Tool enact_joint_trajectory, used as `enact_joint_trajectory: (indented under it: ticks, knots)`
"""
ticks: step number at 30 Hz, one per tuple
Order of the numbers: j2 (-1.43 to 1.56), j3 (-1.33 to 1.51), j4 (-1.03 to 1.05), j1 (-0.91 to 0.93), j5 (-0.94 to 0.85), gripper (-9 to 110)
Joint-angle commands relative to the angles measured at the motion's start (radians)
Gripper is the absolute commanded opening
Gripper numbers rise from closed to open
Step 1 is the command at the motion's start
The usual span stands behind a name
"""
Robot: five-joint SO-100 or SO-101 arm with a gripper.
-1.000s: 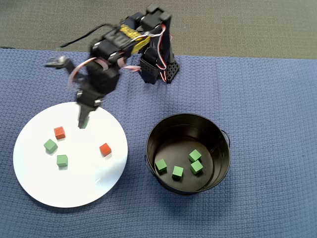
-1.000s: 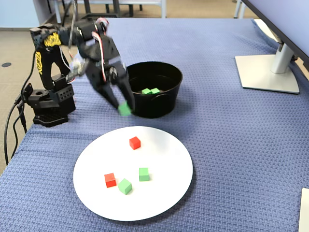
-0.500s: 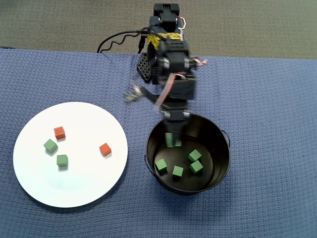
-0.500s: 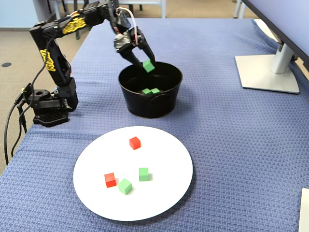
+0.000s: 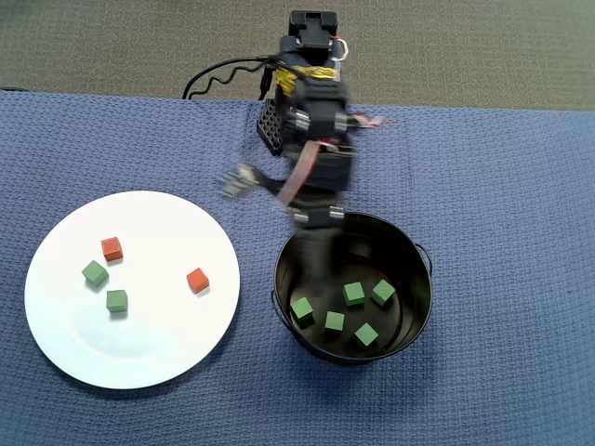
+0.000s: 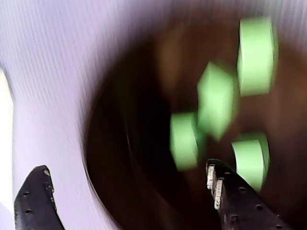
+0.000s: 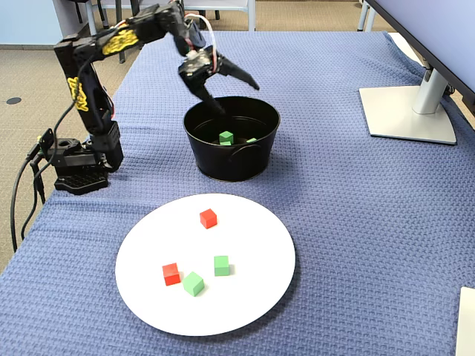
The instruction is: Pick up the green cubes from the white plate and place them in the black recipient
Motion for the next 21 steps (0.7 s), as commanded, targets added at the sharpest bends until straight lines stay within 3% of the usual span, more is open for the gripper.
enact_joint_trajectory:
  ticks: [1,4,10,21]
  knots:
    - [-0.003,-0.089,0.003,0.293,-0.281,29]
    - [-0.084,-0.084,-0.08,0.466,-0.443,29]
    - [-0.313,-0.178,-0.187,0.696,-0.492,20]
    - [-0.565,-0.364,-0.075,0.699,-0.442,16]
